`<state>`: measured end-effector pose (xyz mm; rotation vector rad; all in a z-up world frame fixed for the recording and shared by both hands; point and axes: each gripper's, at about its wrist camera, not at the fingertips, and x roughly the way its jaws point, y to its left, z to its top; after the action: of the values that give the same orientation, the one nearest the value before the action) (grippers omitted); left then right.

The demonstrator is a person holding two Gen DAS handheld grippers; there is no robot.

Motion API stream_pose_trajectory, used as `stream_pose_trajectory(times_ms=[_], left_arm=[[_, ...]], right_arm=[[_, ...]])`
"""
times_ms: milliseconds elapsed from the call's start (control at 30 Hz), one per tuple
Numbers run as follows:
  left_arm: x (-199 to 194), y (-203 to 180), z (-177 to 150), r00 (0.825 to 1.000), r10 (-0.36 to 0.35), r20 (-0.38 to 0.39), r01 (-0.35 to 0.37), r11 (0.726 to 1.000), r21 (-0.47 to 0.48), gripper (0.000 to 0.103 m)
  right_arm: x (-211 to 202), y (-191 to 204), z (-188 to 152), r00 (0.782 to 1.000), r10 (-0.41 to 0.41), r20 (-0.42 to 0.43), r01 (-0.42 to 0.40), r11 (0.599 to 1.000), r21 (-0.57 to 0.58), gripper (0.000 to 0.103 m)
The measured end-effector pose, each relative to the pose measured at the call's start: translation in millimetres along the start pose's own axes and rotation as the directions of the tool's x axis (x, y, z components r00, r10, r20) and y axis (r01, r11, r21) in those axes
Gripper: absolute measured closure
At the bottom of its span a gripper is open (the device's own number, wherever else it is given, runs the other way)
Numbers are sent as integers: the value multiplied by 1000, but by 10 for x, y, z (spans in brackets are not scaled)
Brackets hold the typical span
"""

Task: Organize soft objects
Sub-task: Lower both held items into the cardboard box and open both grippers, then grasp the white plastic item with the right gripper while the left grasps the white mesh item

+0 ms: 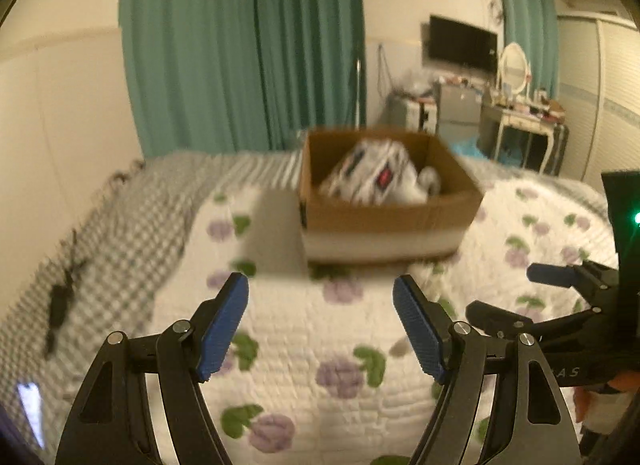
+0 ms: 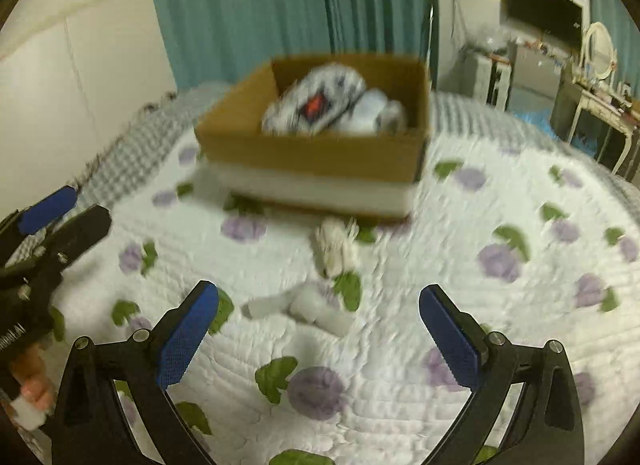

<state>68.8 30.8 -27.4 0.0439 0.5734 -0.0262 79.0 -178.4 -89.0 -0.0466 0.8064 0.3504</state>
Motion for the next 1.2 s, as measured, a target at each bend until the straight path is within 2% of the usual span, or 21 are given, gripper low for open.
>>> stream_pose_trajectory(times_ms=[200, 267, 333, 500, 633, 700, 733, 767, 933, 1200], left_arm=[[364, 38, -369, 996, 19, -83, -18, 1000, 6, 27], [447, 62, -436, 995, 27, -101, -26, 1000, 8, 27], [506, 89, -488, 993, 32, -112, -30, 999, 17, 27], [624, 107, -556, 991, 39, -130, -35, 999, 31, 27], [656, 99, -589, 990, 33, -136, -29, 999, 36, 27], [664, 89, -603, 990, 35, -139, -30, 999, 42, 27], [662, 83, -606, 990, 36, -140, -30, 999, 45, 27], [660, 75, -611, 989, 38, -140, -31, 998, 49, 27], [650, 44, -618, 988, 57, -145, -47, 997, 67, 27], [550, -96, -535, 988, 49, -145, -42, 998, 54, 27]], right_arm=[[579, -25, -140, 996, 3, -91, -1, 1000, 27, 3], [718, -36, -176, 993, 6, -116, -2, 999, 35, 10], [821, -24, -196, 991, 11, -131, -7, 1000, 29, 10], [968, 22, -233, 987, 24, -159, -22, 1000, 15, 21], [945, 71, -251, 988, 35, -150, -35, 999, -2, 40], [906, 113, -260, 990, 44, -135, -47, 999, -15, 55], [897, 133, -261, 988, 70, -135, -72, 997, -11, 70], [883, 162, -273, 988, 78, -130, -80, 997, -13, 74], [693, 188, -293, 992, 78, -103, -82, 996, -34, 78], [189, -292, -46, 999, 37, 12, -37, 999, 34, 78]])
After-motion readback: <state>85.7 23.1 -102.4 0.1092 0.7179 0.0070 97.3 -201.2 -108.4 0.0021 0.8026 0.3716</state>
